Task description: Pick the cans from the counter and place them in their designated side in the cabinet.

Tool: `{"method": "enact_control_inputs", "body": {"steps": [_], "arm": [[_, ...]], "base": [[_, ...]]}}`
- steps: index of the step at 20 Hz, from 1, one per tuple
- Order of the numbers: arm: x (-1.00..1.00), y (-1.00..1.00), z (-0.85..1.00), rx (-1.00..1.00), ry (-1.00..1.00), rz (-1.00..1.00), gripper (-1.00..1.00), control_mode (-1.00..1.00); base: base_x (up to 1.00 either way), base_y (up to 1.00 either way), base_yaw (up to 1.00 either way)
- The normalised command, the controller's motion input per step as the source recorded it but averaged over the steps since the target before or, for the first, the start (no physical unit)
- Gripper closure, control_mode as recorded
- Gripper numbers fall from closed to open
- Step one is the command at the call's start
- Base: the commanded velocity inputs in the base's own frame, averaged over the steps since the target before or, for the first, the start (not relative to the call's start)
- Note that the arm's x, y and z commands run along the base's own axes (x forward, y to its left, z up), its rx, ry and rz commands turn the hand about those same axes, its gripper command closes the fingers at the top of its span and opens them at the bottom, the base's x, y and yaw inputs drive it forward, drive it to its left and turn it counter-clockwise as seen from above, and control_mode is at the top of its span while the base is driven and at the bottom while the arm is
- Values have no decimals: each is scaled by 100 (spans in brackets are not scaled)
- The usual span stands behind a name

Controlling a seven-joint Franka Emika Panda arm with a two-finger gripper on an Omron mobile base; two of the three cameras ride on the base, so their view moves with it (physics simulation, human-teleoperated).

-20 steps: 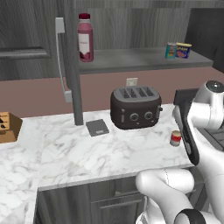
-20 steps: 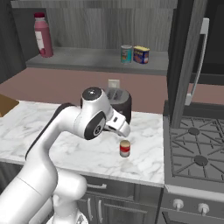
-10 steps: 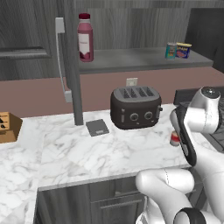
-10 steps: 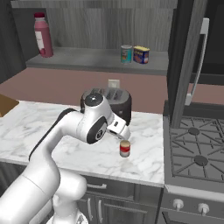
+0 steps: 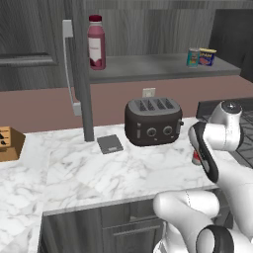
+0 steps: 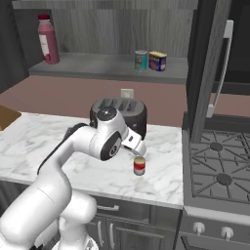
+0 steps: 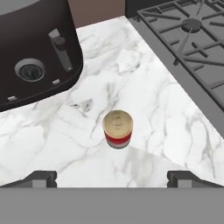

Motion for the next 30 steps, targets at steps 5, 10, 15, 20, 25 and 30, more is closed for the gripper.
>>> {"method": "enact_control_inputs", "body": {"steps": [5, 10, 15, 20, 25, 30], "arm": [[17, -9, -12, 0, 0, 0, -100, -100], [15, -13, -12, 0, 3, 0, -100, -100], [15, -8, -13, 0, 4, 0, -100, -100], [12, -4, -15, 0, 5, 0, -100, -100], [10, -5, -15, 0, 5, 0, -100, -100], [6, -6, -14, 1, 3, 0, -100, -100]], "base": [[0, 0, 0], [0, 0, 0], [0, 0, 0], [0, 0, 0], [0, 0, 0], [0, 0, 0]]}}
